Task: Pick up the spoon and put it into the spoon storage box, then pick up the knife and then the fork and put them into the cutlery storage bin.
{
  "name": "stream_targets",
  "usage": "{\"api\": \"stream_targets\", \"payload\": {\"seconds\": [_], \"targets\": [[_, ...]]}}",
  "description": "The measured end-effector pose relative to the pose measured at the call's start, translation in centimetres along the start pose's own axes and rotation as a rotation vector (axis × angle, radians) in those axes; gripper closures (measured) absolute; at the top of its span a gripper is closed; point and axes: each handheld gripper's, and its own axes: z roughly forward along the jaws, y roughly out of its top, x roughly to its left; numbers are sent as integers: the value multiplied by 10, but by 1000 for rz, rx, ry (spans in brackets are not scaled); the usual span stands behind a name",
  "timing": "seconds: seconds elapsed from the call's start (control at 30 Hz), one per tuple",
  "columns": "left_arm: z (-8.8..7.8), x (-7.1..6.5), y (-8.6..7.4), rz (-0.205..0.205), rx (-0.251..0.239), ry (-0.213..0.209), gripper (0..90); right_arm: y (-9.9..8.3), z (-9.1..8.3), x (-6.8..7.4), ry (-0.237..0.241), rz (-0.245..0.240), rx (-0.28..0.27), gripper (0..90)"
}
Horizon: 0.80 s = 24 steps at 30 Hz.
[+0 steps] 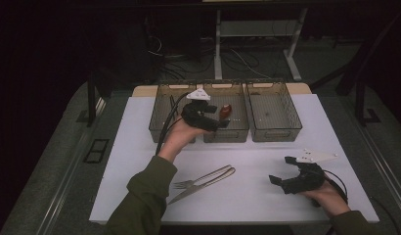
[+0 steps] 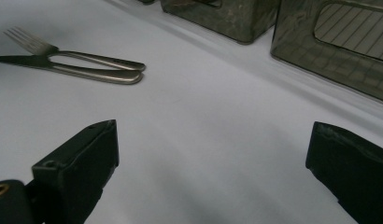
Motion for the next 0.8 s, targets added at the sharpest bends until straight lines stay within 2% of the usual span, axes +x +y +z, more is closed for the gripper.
{"api": "stream_targets", "payload": {"seconds": [0.13,0.27,0.3,0.47,0.8], "targets": [[-11,-7,-13,4,-7,-6,179,1,-1,0,17,16,6,20],[-20,-13,-27,-5,-22,-10,177,0,-1,2,13,1,23,20],[-23,-13,-31,4,-13,-10,177,0,-2,3,15,-2,26,20],[-30,-17,-46,-21,-24,-7,177,-1,-4,4,14,5,20,20],[-48,-28,-72,-11,-23,-6,180,-2,-5,1,1,9,-4,20]]}}
